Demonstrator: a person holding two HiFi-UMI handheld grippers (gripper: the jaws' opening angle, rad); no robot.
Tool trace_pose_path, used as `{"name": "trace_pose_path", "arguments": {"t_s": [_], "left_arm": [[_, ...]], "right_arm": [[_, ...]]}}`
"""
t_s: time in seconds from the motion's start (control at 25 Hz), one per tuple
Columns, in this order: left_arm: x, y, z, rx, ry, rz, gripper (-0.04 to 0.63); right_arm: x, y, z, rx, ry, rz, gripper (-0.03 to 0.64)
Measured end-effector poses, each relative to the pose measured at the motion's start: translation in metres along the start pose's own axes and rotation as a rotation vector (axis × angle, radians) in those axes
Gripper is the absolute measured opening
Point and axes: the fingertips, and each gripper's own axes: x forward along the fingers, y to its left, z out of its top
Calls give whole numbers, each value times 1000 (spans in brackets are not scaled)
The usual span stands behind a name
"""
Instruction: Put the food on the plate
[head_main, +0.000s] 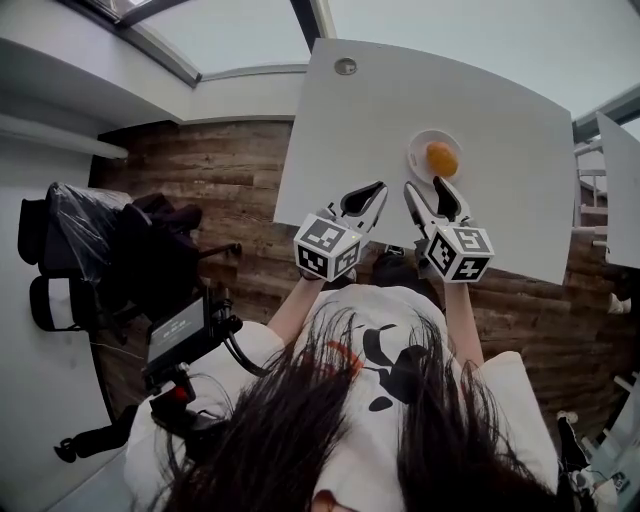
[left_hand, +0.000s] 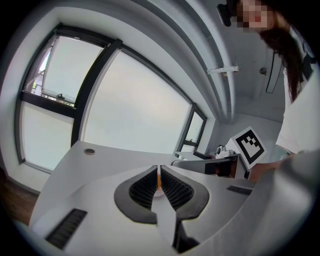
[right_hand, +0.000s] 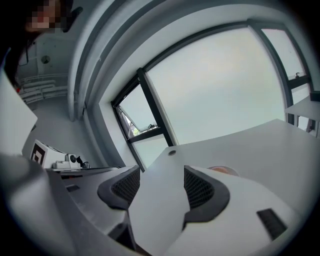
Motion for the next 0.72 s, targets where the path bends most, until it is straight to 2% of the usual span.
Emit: {"name": "trace_pose_path", "arguments": {"t_s": [0.08,0.16,0.4,0.72], "left_arm": [[-28,-3,0,14,-10,-21,5],[-53,-5,-4,27,-13,-44,6],[-94,-13,-29,38,15,-107,6],[-122,-42,-63,6,58,-213,6]], "right_arm": [[-11,30,-6,0,-18,-6,285],[-21,54,-13,10,-40,-22,230],[-47,89,-38,62,-79,-74,225],[-101,118,-75,100,-95,-177,227]]}}
